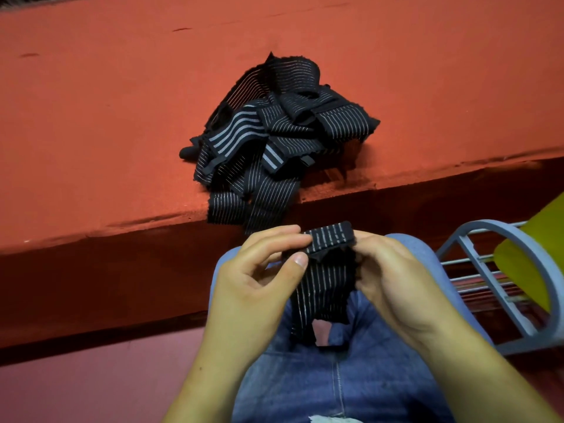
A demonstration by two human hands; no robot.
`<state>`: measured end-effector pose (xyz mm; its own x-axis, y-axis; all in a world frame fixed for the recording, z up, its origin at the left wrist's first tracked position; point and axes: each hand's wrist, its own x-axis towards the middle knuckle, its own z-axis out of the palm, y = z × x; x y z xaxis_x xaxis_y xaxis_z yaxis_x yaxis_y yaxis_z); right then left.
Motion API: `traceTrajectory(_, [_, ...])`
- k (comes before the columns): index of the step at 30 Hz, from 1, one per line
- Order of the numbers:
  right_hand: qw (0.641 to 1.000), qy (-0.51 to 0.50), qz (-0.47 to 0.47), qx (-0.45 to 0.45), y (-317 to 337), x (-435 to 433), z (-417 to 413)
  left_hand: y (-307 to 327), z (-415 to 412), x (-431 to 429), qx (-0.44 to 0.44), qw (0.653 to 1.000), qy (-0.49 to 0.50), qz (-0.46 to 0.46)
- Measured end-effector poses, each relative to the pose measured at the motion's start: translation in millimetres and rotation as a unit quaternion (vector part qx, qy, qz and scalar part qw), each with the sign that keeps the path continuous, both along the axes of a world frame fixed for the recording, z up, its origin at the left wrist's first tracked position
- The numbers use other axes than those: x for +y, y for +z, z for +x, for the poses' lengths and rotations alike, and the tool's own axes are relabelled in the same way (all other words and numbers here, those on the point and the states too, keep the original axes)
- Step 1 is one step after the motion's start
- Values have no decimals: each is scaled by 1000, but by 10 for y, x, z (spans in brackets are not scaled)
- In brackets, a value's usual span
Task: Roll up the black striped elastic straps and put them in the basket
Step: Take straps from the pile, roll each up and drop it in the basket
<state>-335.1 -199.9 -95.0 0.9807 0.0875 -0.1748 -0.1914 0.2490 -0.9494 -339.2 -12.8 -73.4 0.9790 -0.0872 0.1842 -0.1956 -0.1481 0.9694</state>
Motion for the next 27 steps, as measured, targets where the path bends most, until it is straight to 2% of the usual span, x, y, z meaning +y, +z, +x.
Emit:
traceTrajectory(2, [999, -4, 31, 20, 3, -3, -14, -14, 0, 7, 7, 1000, 4, 1])
traceTrajectory(8, [998, 18, -50, -41, 49, 16, -44, 41, -36, -24, 32, 999, 4, -33])
traceTrajectory(16, [995, 2, -72, -69, 56, 22, -44, 93, -41, -27, 58, 998, 16, -24])
traceTrajectory(27, [992, 0, -92, -90, 23, 20, -25, 63, -26, -37, 77, 995, 7, -64])
